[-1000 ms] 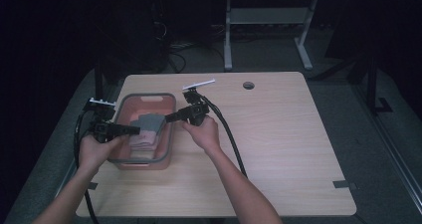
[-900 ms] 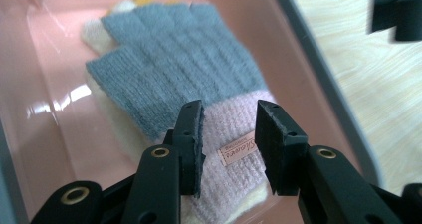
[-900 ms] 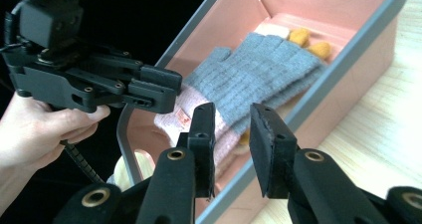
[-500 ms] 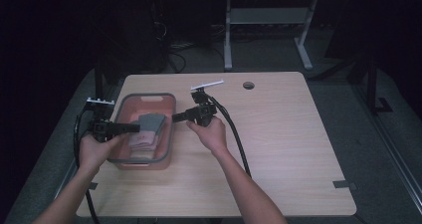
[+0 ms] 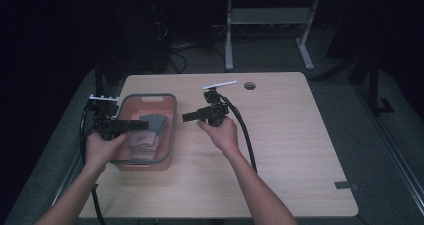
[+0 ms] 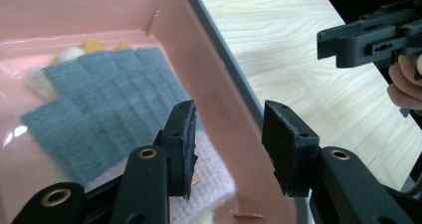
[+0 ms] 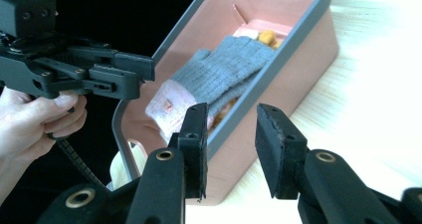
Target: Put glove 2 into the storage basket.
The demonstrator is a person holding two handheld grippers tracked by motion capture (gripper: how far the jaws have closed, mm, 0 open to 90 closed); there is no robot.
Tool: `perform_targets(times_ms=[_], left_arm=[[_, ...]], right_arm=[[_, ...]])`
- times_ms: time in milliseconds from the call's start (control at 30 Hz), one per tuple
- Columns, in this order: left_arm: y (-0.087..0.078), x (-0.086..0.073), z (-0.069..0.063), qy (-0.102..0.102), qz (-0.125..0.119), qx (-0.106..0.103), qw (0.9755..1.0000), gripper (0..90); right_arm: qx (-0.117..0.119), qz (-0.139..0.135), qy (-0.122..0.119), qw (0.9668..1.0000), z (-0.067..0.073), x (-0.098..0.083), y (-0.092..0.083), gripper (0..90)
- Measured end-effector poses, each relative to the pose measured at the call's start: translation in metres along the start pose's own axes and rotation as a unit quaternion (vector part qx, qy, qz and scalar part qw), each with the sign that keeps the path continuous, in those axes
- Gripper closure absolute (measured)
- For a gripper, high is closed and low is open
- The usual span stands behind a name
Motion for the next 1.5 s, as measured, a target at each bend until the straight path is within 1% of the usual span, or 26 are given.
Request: perform_targets(times_ms=[33, 67, 133, 233, 300, 367, 433, 467, 533, 600, 633, 667, 767, 867, 900, 933, 967, 1000, 1100, 1133, 1200, 1300, 1333, 1367, 1467, 1500], left_arm=[[0.001, 0.001, -0.002, 0.0, -0.001, -0.002, 1.0, 56.7], [0.003, 0.003, -0.006, 0.001, -0.002, -0.007, 1.0, 55.9], [0.004, 0.003, -0.007, 0.001, -0.002, -0.008, 1.0, 55.1], [0.006, 0.006, -0.015, 0.0, -0.003, -0.023, 0.9997, 52.5], [0.007, 0.009, -0.022, -0.002, -0.009, -0.033, 0.9994, 51.2], [0.007, 0.011, -0.028, 0.005, -0.009, -0.036, 0.9993, 50.3], [0.007, 0.012, -0.03, 0.004, -0.01, -0.039, 0.9992, 49.7], [0.008, 0.014, -0.035, 0.008, -0.012, -0.04, 0.9991, 49.6], [0.007, 0.015, -0.036, 0.009, -0.012, -0.041, 0.999, 49.5], [0.009, 0.015, -0.042, 0.017, -0.011, -0.043, 0.9989, 47.3], [0.009, 0.015, -0.042, 0.017, -0.011, -0.043, 0.9989, 46.4], [0.01, 0.016, -0.045, 0.015, -0.012, -0.047, 0.9987, 46.4], [0.012, 0.016, -0.051, 0.018, -0.012, -0.055, 0.9983, 45.3], [0.014, 0.019, -0.059, 0.019, -0.015, -0.062, 0.9978, 43.1], [0.014, 0.019, -0.059, 0.019, -0.015, -0.062, 0.9978, 42.4], [0.015, 0.019, -0.06, 0.02, -0.015, -0.063, 0.9977, 41.9], [0.016, 0.019, -0.063, 0.021, -0.015, -0.066, 0.9975, 41.9], [0.018, 0.019, -0.069, 0.023, -0.015, -0.073, 0.997, 41.1], [0.02, 0.018, -0.073, 0.028, -0.012, -0.075, 0.9967, 39.5], [0.022, 0.019, -0.077, 0.03, -0.012, -0.079, 0.9964, 38.8], [0.024, 0.019, -0.081, 0.032, -0.013, -0.083, 0.9959, 38.0], [0.026, 0.02, -0.085, 0.029, -0.012, -0.088, 0.9956, 36.6], [0.028, 0.019, -0.088, 0.03, -0.012, -0.092, 0.9953, 36.0], [0.028, 0.019, -0.088, 0.03, -0.012, -0.092, 0.9953, 34.9], [0.03, 0.02, -0.096, 0.033, -0.015, -0.097, 0.9947, 34.1], [0.03, 0.02, -0.096, 0.033, -0.015, -0.097, 0.9947, 33.7]], right_arm=[[0.0, 0.0, 0.0, 1.0, 0.0, 0.0, 0.0, 65.4], [-0.002, -0.001, 0.003, 1.0, -0.002, 0.0, -0.005, 64.9], [-0.003, -0.003, 0.005, 1.0, -0.004, 0.0, -0.007, 64.6], [-0.003, -0.009, 0.008, 0.9999, -0.007, -0.001, -0.015, 62.5], [-0.004, -0.011, 0.009, 0.9999, -0.009, -0.002, -0.02, 62.2], [-0.005, -0.014, 0.014, 0.9998, -0.011, -0.003, -0.027, 61.8], [-0.007, -0.016, 0.013, 0.9998, -0.012, -0.004, -0.03, 61.5], [-0.008, -0.017, 0.013, 0.9997, -0.013, -0.004, -0.032, 61.4], [-0.009, -0.017, 0.015, 0.9997, -0.013, -0.005, -0.033, 61.1], [-0.012, -0.02, 0.012, 0.9997, -0.015, -0.006, -0.038, 60.6], [-0.012, -0.02, 0.012, 0.9997, -0.015, -0.006, -0.038, 60.6], [-0.012, -0.02, 0.015, 0.9996, -0.016, -0.007, -0.04, 60.5], [-0.014, -0.021, 0.015, 0.9996, -0.018, -0.01, -0.044, 59.0], [-0.019, -0.033, 0.02, 0.9991, -0.022, -0.011, -0.054, 57.0], [-0.019, -0.033, 0.02, 0.9991, -0.022, -0.011, -0.054, 57.0], [-0.022, -0.037, 0.021, 0.9988, -0.023, -0.011, -0.059, 56.0], [-0.022, -0.037, 0.021, 0.9988, -0.023, -0.011, -0.059, 56.0], [-0.024, -0.042, 0.023, 0.9985, -0.024, -0.012, -0.064, 55.3], [-0.027, -0.045, 0.024, 0.9984, -0.026, -0.013, -0.069, 53.5], [-0.029, -0.048, 0.026, 0.9981, -0.029, -0.014, -0.073, 52.6], [-0.032, -0.049, 0.029, 0.9979, -0.032, -0.016, -0.077, 51.9], [-0.031, -0.053, 0.033, 0.9975, -0.034, -0.018, -0.081, 51.1], [-0.035, -0.054, 0.036, 0.9973, -0.038, -0.021, -0.085, 49.6], [-0.037, -0.056, 0.036, 0.9971, -0.039, -0.021, -0.087, 49.6], [-0.039, -0.06, 0.04, 0.9966, -0.043, -0.024, -0.093, 49.0], [-0.039, -0.06, 0.04, 0.9966, -0.043, -0.024, -0.093, 49.0]])
Point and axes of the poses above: each handheld gripper's, and its own axes: y roughly forward along the jaws, x roughly out of its top, z roughly to its left, the point moved 10 cm from there along y, roughly forward along the jaws, and after that the axes turned 7 degrees about x, right-handed, at the moved point
